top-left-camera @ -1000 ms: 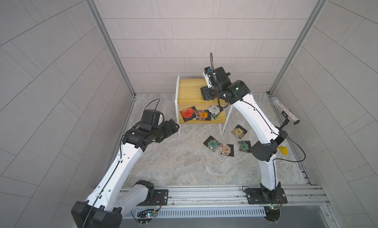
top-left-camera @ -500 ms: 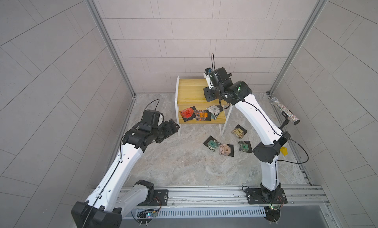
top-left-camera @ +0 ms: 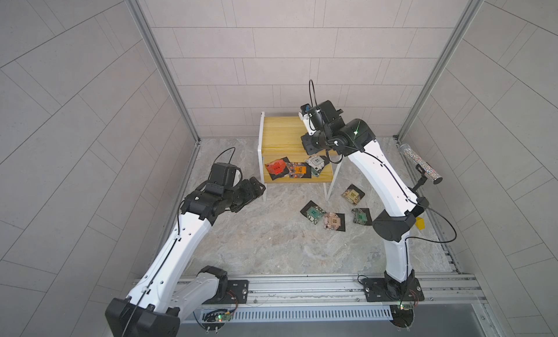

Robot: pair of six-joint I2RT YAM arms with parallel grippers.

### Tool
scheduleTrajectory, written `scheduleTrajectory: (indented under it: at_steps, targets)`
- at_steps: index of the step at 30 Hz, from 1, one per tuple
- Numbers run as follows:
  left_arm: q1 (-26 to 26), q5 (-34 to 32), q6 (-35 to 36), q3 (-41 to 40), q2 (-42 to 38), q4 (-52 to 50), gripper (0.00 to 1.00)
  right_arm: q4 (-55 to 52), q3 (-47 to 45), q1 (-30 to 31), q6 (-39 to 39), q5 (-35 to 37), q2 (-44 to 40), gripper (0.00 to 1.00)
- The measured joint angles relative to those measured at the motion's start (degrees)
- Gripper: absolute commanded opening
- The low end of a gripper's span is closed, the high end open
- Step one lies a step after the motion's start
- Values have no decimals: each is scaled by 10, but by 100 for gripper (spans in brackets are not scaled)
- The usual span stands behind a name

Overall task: Remove the tea bags from the shelf
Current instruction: Pick up the tea bag from the shelf.

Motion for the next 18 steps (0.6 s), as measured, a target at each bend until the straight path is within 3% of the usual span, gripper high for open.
scheduleTrajectory:
  at_steps: [8, 18]
  targets:
    - [0, 5, -3, -5, 0, 3, 84, 1, 0, 20, -17, 20, -21, 1]
    - [0, 5, -2, -10, 1, 6, 84, 26, -7, 37, -46, 58, -119, 0]
